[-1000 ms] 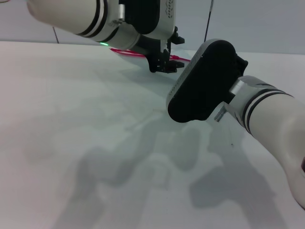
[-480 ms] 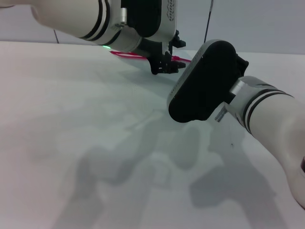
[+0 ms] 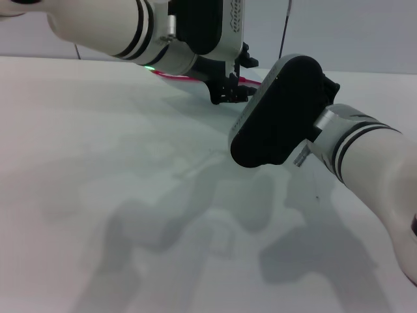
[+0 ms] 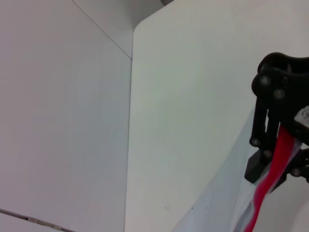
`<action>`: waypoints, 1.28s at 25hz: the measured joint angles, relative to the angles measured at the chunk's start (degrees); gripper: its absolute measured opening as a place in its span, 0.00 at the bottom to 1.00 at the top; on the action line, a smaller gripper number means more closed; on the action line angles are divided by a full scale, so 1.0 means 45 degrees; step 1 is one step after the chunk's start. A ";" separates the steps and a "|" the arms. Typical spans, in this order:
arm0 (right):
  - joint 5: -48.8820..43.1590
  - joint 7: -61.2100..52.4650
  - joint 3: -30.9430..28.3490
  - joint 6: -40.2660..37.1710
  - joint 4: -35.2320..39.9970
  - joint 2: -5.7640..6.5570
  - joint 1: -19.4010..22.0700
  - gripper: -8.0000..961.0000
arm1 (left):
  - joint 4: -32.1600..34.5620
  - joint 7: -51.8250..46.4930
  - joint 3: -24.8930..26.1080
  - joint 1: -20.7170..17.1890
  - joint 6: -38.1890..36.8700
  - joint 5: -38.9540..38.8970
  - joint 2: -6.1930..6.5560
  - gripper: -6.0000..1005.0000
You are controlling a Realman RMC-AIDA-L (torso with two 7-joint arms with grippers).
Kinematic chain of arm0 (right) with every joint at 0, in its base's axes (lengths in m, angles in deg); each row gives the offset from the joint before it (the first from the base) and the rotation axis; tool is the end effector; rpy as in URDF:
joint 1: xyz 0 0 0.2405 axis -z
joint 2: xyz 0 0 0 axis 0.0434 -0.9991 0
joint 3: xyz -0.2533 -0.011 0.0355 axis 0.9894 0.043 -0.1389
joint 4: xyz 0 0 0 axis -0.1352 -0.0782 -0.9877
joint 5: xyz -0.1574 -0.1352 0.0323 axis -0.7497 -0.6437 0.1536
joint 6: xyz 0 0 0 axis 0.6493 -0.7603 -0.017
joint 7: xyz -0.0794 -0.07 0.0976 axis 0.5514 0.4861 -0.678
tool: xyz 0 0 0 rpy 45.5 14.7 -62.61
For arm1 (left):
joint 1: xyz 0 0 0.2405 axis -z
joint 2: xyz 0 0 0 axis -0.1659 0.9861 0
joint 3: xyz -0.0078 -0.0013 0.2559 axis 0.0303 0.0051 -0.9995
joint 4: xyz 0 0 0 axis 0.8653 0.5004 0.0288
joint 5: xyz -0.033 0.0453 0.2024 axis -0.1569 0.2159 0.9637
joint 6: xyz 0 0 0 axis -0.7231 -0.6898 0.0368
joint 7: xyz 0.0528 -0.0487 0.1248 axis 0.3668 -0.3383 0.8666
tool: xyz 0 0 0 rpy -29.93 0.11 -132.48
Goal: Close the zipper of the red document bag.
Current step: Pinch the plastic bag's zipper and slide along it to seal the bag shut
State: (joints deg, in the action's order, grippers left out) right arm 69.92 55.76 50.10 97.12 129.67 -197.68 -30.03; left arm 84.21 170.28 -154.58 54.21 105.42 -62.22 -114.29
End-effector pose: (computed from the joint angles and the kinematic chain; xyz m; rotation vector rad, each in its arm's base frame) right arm 0.0968 0.3279 -0.0726 -2.0952 0.0403 -0.3803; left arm -0.0844 0.4228 -0.0148 -2.5906 0.5413 0.1988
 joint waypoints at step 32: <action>-0.0002 -0.0001 0.0001 0.0044 -0.0006 -0.0019 -0.0038 0.06 | -0.0409 0.0328 0.0019 -0.0032 -0.0706 -0.0348 0.0008 0.34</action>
State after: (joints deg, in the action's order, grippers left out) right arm 69.91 55.75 50.10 97.32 129.65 -197.76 -30.20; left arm 82.37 171.76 -154.50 54.06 102.24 -63.78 -114.26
